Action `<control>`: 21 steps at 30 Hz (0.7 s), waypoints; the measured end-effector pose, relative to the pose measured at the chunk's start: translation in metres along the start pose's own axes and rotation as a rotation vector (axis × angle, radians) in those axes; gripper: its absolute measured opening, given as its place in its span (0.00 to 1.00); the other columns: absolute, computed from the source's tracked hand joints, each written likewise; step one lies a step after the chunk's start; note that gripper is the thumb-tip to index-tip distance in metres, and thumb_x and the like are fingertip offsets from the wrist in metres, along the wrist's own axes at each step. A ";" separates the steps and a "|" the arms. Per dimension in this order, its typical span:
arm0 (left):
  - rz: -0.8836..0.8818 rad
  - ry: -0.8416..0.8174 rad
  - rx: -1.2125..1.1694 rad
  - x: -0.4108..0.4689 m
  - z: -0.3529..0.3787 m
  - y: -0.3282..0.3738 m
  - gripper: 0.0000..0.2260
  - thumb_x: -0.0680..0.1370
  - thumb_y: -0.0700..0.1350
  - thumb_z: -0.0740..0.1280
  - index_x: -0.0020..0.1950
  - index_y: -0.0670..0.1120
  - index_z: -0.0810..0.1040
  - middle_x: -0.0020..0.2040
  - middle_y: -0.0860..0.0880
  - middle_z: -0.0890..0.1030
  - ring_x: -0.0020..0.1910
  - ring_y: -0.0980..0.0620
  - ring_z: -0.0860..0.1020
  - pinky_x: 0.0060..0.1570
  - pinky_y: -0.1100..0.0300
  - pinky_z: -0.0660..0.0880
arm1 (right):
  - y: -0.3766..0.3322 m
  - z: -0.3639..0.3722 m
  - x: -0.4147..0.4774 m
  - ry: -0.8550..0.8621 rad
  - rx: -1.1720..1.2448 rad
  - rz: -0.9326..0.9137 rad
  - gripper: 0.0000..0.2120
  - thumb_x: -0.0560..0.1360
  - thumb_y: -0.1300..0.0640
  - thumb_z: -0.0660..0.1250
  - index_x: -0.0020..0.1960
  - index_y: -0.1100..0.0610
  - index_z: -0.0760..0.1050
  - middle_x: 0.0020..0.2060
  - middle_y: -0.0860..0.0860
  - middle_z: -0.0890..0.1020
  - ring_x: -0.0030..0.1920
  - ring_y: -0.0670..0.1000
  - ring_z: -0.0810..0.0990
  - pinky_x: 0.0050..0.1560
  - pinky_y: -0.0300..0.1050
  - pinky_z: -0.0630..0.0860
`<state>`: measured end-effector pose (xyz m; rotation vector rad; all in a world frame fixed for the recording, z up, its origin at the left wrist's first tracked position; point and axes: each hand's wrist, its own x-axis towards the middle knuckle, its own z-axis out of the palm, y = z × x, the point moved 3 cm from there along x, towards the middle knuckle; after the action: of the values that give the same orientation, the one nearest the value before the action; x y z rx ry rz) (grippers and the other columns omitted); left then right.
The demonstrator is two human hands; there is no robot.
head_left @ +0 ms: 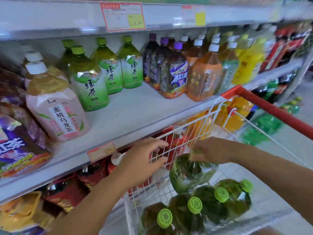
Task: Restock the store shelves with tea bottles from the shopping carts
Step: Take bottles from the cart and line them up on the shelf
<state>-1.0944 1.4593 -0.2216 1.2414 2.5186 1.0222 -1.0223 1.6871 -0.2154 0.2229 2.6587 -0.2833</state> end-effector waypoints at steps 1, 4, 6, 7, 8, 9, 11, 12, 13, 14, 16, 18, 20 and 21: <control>-0.004 -0.020 -0.009 0.003 0.007 0.001 0.15 0.77 0.53 0.69 0.63 0.63 0.74 0.55 0.71 0.72 0.56 0.71 0.72 0.58 0.65 0.71 | -0.003 0.012 0.005 0.036 -0.010 0.019 0.25 0.76 0.35 0.60 0.66 0.49 0.71 0.58 0.46 0.77 0.58 0.51 0.75 0.51 0.41 0.68; -0.067 -0.081 -0.047 0.005 0.024 -0.003 0.18 0.77 0.53 0.68 0.65 0.64 0.72 0.60 0.66 0.75 0.56 0.69 0.73 0.60 0.59 0.74 | -0.002 0.033 0.020 0.267 0.002 0.086 0.22 0.74 0.37 0.65 0.59 0.51 0.73 0.52 0.51 0.81 0.52 0.53 0.79 0.46 0.45 0.72; -0.100 -0.101 -0.062 0.005 0.028 -0.005 0.19 0.77 0.53 0.69 0.66 0.64 0.71 0.62 0.65 0.74 0.58 0.69 0.73 0.61 0.57 0.75 | 0.002 0.034 0.018 0.326 0.124 0.081 0.17 0.72 0.39 0.68 0.55 0.48 0.75 0.49 0.48 0.81 0.49 0.51 0.79 0.47 0.47 0.75; -0.108 -0.102 -0.070 0.005 0.028 -0.007 0.20 0.76 0.53 0.69 0.67 0.64 0.70 0.63 0.65 0.74 0.59 0.69 0.73 0.62 0.56 0.74 | 0.001 0.032 0.015 0.325 0.193 0.051 0.14 0.71 0.40 0.70 0.53 0.45 0.76 0.48 0.46 0.81 0.48 0.49 0.79 0.48 0.47 0.76; -0.115 -0.102 -0.071 0.006 0.028 -0.008 0.22 0.76 0.54 0.70 0.68 0.63 0.70 0.65 0.64 0.73 0.60 0.68 0.72 0.63 0.56 0.74 | -0.004 0.028 0.011 0.335 0.255 0.001 0.11 0.70 0.42 0.72 0.50 0.43 0.76 0.45 0.44 0.81 0.46 0.47 0.79 0.48 0.47 0.77; -0.115 -0.101 -0.070 0.008 0.026 -0.008 0.25 0.75 0.54 0.71 0.69 0.63 0.68 0.67 0.63 0.72 0.62 0.67 0.72 0.65 0.55 0.72 | -0.010 0.020 0.005 0.361 0.310 -0.057 0.08 0.69 0.45 0.73 0.47 0.42 0.77 0.43 0.42 0.81 0.44 0.45 0.80 0.48 0.46 0.77; -0.094 -0.132 -0.083 0.014 0.023 -0.008 0.33 0.71 0.55 0.75 0.73 0.62 0.64 0.71 0.60 0.69 0.66 0.63 0.70 0.68 0.54 0.69 | -0.026 -0.005 -0.010 0.437 0.435 -0.181 0.07 0.68 0.52 0.75 0.43 0.42 0.79 0.39 0.41 0.82 0.42 0.42 0.80 0.47 0.41 0.76; -0.076 -0.162 -0.114 0.018 0.021 -0.006 0.38 0.69 0.56 0.76 0.74 0.63 0.61 0.73 0.60 0.67 0.68 0.62 0.69 0.69 0.54 0.68 | -0.034 -0.021 -0.018 0.468 0.511 -0.241 0.09 0.67 0.57 0.75 0.42 0.44 0.81 0.39 0.42 0.83 0.41 0.41 0.80 0.46 0.40 0.76; -0.057 -0.191 -0.162 0.022 0.018 -0.002 0.41 0.67 0.56 0.78 0.74 0.65 0.59 0.72 0.60 0.67 0.68 0.62 0.69 0.69 0.56 0.69 | -0.043 -0.036 -0.025 0.481 0.602 -0.297 0.09 0.67 0.61 0.74 0.43 0.48 0.82 0.39 0.44 0.83 0.40 0.42 0.80 0.44 0.38 0.76; -0.049 -0.210 -0.224 0.025 0.013 0.003 0.43 0.65 0.56 0.80 0.72 0.69 0.59 0.70 0.61 0.70 0.66 0.64 0.71 0.68 0.58 0.70 | -0.052 -0.050 -0.031 0.479 0.694 -0.361 0.10 0.68 0.65 0.73 0.43 0.52 0.82 0.37 0.45 0.83 0.38 0.42 0.80 0.41 0.37 0.76; -0.064 -0.173 -0.322 0.030 0.001 0.009 0.42 0.60 0.54 0.82 0.66 0.72 0.62 0.61 0.63 0.77 0.59 0.66 0.76 0.63 0.59 0.74 | -0.067 -0.069 -0.037 0.498 0.815 -0.460 0.10 0.69 0.69 0.72 0.45 0.57 0.81 0.33 0.43 0.80 0.33 0.40 0.76 0.36 0.32 0.72; -0.076 -0.070 -0.360 0.030 -0.015 0.011 0.39 0.57 0.54 0.82 0.64 0.66 0.68 0.56 0.63 0.81 0.56 0.65 0.79 0.60 0.57 0.77 | -0.073 -0.081 -0.039 0.549 0.870 -0.503 0.13 0.69 0.64 0.75 0.52 0.54 0.80 0.32 0.40 0.75 0.33 0.38 0.73 0.36 0.30 0.69; -0.082 0.033 -0.414 0.027 -0.031 0.010 0.37 0.58 0.50 0.83 0.62 0.62 0.72 0.55 0.63 0.82 0.55 0.63 0.80 0.57 0.59 0.77 | -0.063 -0.081 -0.033 0.503 0.847 -0.476 0.31 0.66 0.50 0.77 0.66 0.43 0.70 0.44 0.39 0.76 0.44 0.37 0.76 0.45 0.32 0.72; -0.091 0.080 -0.446 0.025 -0.040 0.009 0.35 0.59 0.46 0.84 0.61 0.61 0.73 0.54 0.63 0.82 0.54 0.63 0.81 0.55 0.62 0.77 | -0.058 -0.074 -0.027 0.416 0.819 -0.448 0.41 0.63 0.44 0.78 0.71 0.37 0.61 0.54 0.38 0.75 0.55 0.35 0.74 0.54 0.33 0.72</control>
<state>-1.1207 1.4615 -0.1816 0.9632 2.1988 1.5262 -1.0415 1.6457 -0.1291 -0.0868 2.7999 -1.6213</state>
